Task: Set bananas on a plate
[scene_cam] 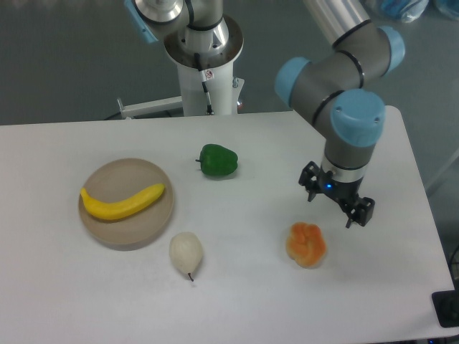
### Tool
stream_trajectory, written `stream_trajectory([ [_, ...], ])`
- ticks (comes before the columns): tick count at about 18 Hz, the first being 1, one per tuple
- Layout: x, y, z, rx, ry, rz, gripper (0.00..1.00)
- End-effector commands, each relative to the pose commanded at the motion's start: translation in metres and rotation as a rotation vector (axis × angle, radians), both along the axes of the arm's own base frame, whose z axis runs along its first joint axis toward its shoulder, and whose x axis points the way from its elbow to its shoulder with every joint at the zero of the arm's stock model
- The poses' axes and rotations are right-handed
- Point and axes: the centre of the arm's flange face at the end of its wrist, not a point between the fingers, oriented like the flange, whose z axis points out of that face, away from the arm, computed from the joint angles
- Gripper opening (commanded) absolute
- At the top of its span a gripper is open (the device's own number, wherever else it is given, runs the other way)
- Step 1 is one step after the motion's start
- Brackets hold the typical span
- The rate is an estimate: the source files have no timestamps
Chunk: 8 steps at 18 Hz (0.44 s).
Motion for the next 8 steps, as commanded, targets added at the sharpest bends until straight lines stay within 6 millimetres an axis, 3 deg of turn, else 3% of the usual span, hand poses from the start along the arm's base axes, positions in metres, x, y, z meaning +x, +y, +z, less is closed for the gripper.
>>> stream_trajectory([
  [3,-0.0011,-0.0014,-0.0129,-0.028,-0.001,-0.033,1.00],
  [8,-0.0023,-0.0026,-0.0139,-0.043,0.009,-0.034,1.00],
])
